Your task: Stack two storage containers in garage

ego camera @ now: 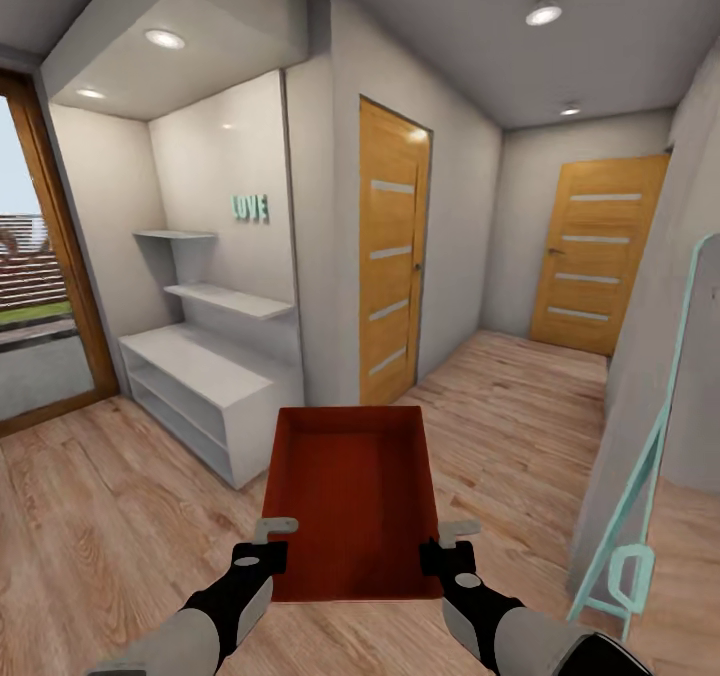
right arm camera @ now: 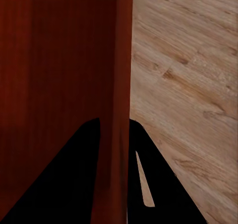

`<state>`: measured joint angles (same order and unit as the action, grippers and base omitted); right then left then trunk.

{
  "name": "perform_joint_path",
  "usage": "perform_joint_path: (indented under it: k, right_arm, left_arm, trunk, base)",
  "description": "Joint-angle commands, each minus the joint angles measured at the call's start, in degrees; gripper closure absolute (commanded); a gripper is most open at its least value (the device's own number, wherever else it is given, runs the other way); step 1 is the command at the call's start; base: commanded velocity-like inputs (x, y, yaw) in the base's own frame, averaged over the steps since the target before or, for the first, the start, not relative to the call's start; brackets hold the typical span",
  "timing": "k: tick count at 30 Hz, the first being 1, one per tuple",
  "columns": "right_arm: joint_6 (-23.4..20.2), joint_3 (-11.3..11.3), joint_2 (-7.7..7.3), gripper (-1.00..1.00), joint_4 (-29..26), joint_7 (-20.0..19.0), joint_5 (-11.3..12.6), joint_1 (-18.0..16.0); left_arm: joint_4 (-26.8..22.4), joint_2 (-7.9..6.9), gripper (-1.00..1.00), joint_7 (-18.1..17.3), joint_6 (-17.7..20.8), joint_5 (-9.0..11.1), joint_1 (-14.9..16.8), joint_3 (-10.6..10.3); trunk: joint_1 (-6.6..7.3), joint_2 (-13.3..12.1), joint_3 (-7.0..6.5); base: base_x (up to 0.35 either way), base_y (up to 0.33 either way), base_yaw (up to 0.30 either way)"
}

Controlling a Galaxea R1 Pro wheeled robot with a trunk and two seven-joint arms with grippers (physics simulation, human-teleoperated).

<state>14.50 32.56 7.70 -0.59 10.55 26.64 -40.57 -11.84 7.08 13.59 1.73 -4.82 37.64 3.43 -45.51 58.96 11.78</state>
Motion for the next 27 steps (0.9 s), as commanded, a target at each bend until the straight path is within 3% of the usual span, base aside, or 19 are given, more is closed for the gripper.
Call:
perform_joint_path:
  k: [1,27]
  right_arm:
    - [0.3,-0.5,0.03,1.00,0.2,0.3,1.5,0.0]
    - [0.3,-0.5,0.03,1.00,0.2,0.3,1.5,0.0]
  left_arm:
    - [-0.9,0.22,1.00,0.2,0.2,-1.3,0.1,3.2]
    - [-0.9,0.22,1.00,0.2,0.2,-1.3,0.1,3.2]
  trunk:
    - [-0.04,0.1,0.08]
    - [-0.04,0.1,0.08]
  base:
    - [0.322,0.109,-0.122]
    - [0.322,0.147,-0.235]
